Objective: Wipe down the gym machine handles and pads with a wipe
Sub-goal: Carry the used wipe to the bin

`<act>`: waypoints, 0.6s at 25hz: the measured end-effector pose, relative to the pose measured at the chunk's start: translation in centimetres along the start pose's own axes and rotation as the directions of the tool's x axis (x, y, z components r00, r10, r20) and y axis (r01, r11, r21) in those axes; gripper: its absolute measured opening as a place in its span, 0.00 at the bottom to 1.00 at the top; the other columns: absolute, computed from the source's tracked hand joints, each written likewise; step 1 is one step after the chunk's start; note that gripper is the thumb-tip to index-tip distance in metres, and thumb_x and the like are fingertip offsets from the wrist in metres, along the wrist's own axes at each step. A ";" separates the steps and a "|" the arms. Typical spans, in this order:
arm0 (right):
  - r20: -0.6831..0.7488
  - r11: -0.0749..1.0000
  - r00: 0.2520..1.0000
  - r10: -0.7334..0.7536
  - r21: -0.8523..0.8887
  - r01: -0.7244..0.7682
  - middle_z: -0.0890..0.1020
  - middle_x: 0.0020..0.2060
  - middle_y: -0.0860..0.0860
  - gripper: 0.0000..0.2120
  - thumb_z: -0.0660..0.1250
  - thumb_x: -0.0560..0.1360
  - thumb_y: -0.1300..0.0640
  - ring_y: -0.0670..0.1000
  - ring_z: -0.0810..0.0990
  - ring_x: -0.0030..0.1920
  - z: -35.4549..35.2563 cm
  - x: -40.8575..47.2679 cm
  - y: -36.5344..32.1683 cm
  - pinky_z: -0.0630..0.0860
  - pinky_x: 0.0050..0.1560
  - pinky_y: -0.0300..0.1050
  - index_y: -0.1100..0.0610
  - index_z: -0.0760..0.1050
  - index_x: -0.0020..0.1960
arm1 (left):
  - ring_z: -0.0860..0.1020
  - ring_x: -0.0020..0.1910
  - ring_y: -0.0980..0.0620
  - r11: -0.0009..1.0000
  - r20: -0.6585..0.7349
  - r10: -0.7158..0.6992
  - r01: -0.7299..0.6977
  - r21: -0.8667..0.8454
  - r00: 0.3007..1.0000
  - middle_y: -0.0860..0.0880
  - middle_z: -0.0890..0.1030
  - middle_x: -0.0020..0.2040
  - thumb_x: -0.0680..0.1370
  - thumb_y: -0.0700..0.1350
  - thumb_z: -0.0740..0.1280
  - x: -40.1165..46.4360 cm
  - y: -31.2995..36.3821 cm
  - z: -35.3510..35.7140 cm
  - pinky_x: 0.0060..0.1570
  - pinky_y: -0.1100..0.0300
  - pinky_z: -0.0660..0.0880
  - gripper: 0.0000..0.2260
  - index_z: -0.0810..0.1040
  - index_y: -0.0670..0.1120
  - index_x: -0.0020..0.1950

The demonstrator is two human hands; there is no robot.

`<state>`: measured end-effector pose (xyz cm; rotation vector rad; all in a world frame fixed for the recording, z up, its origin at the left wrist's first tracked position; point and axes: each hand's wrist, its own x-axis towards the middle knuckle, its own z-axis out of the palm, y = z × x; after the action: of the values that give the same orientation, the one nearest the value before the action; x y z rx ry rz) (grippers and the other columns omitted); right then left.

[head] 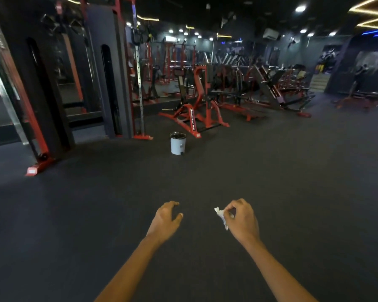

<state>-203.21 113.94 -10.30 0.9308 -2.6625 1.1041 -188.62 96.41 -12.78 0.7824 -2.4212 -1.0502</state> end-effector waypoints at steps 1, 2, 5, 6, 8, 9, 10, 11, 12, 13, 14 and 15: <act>0.000 1.000 1.000 0.008 0.006 -0.008 0.75 0.42 0.47 0.07 0.68 0.71 0.60 0.47 0.75 0.43 1.1 3.3 0.2 0.66 0.33 0.37 0.52 0.75 0.36 | 0.71 0.65 0.50 1.000 0.003 0.011 -0.011 0.007 1.000 0.46 0.74 0.65 0.78 0.45 0.65 3.7 0.2 0.1 0.64 0.57 0.70 0.19 0.71 0.43 0.68; 0.003 1.000 1.000 0.014 0.011 -0.014 0.75 0.42 0.47 0.06 0.68 0.71 0.60 0.47 0.75 0.43 2.5 6.6 0.6 0.66 0.32 0.36 0.52 0.75 0.36 | 0.71 0.65 0.50 0.999 0.010 0.028 -0.028 0.019 1.000 0.46 0.73 0.65 0.78 0.45 0.65 7.2 0.1 0.4 0.65 0.57 0.69 0.19 0.71 0.43 0.68; 0.004 0.997 0.999 0.034 0.068 -0.035 0.76 0.42 0.47 0.07 0.67 0.70 0.61 0.47 0.77 0.42 6.3 16.0 2.1 0.71 0.33 0.39 0.52 0.75 0.36 | 0.70 0.66 0.50 0.999 0.011 0.032 -0.032 0.023 0.999 0.47 0.73 0.66 0.79 0.45 0.64 17.0 -0.5 1.4 0.65 0.60 0.68 0.19 0.70 0.43 0.68; 0.012 0.996 1.000 0.026 0.083 -0.027 0.76 0.42 0.47 0.07 0.67 0.70 0.61 0.48 0.78 0.42 7.8 19.6 2.8 0.73 0.35 0.41 0.52 0.76 0.36 | 0.70 0.66 0.51 0.999 0.001 0.032 -0.032 0.021 0.999 0.47 0.72 0.66 0.79 0.45 0.64 20.7 -1.0 2.0 0.64 0.61 0.68 0.18 0.70 0.43 0.68; 0.032 0.995 0.999 0.020 0.100 -0.024 0.76 0.41 0.47 0.06 0.67 0.70 0.61 0.48 0.78 0.42 10.7 27.2 4.0 0.74 0.35 0.43 0.53 0.76 0.36 | 0.70 0.66 0.50 1.000 -0.022 0.009 -0.009 0.008 1.000 0.47 0.72 0.66 0.79 0.45 0.64 28.5 -2.3 3.2 0.63 0.62 0.68 0.18 0.71 0.43 0.68; 0.042 0.994 0.999 0.021 0.102 -0.025 0.76 0.41 0.47 0.06 0.67 0.70 0.61 0.48 0.78 0.42 12.0 30.9 4.5 0.73 0.35 0.42 0.53 0.76 0.36 | 0.70 0.66 0.50 1.000 -0.027 -0.016 0.016 -0.003 1.000 0.47 0.72 0.67 0.79 0.45 0.64 32.2 -2.7 3.7 0.62 0.63 0.68 0.18 0.71 0.43 0.68; 0.055 0.995 0.998 0.014 0.099 -0.019 0.76 0.41 0.47 0.06 0.67 0.70 0.61 0.48 0.78 0.41 13.1 34.6 5.0 0.72 0.35 0.41 0.53 0.76 0.36 | 0.71 0.66 0.50 0.999 -0.032 -0.041 0.041 -0.019 0.999 0.47 0.72 0.67 0.78 0.45 0.65 35.7 -2.9 4.1 0.60 0.64 0.68 0.18 0.71 0.43 0.68; 0.064 0.996 0.998 -0.003 0.093 -0.003 0.76 0.41 0.47 0.06 0.67 0.70 0.61 0.47 0.78 0.42 14.1 38.5 5.3 0.71 0.34 0.40 0.53 0.76 0.36 | 0.71 0.66 0.50 0.998 -0.039 -0.050 0.049 -0.027 0.998 0.47 0.72 0.67 0.78 0.45 0.65 39.4 -3.0 4.5 0.59 0.65 0.67 0.18 0.71 0.43 0.68; 0.076 0.996 0.997 -0.017 0.084 0.010 0.76 0.41 0.47 0.06 0.67 0.71 0.60 0.47 0.77 0.41 14.9 42.1 5.5 0.71 0.34 0.40 0.53 0.76 0.36 | 0.71 0.66 0.50 0.998 -0.042 -0.056 0.055 -0.034 0.998 0.47 0.72 0.66 0.78 0.44 0.65 42.7 -2.9 4.8 0.59 0.65 0.67 0.18 0.71 0.43 0.67; 0.083 0.996 0.996 -0.026 0.083 0.019 0.76 0.41 0.47 0.05 0.67 0.71 0.60 0.47 0.77 0.41 15.5 45.4 5.5 0.70 0.34 0.39 0.53 0.76 0.36 | 0.71 0.66 0.50 0.997 -0.053 -0.066 0.063 -0.054 0.996 0.47 0.73 0.66 0.78 0.44 0.65 45.8 -2.8 5.1 0.60 0.65 0.67 0.18 0.71 0.43 0.67; 0.085 0.996 0.996 -0.028 0.090 0.020 0.76 0.41 0.47 0.05 0.68 0.70 0.60 0.47 0.77 0.40 16.4 49.1 5.5 0.69 0.34 0.39 0.54 0.76 0.36 | 0.71 0.66 0.50 0.994 -0.062 -0.084 0.079 -0.074 0.995 0.47 0.73 0.66 0.78 0.44 0.65 49.2 -2.9 5.3 0.60 0.65 0.67 0.17 0.72 0.43 0.67; 0.087 0.995 0.996 -0.025 0.101 0.016 0.76 0.41 0.47 0.05 0.68 0.70 0.60 0.47 0.77 0.40 17.4 52.5 5.6 0.69 0.33 0.39 0.54 0.77 0.37 | 0.71 0.66 0.50 0.992 -0.065 -0.099 0.094 -0.084 0.993 0.47 0.73 0.65 0.78 0.44 0.65 52.5 -3.1 5.7 0.60 0.65 0.67 0.17 0.72 0.43 0.67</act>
<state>-246.57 79.13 -9.45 1.0454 -2.6810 1.2300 -231.08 64.89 -12.29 0.9010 -2.2882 -1.1309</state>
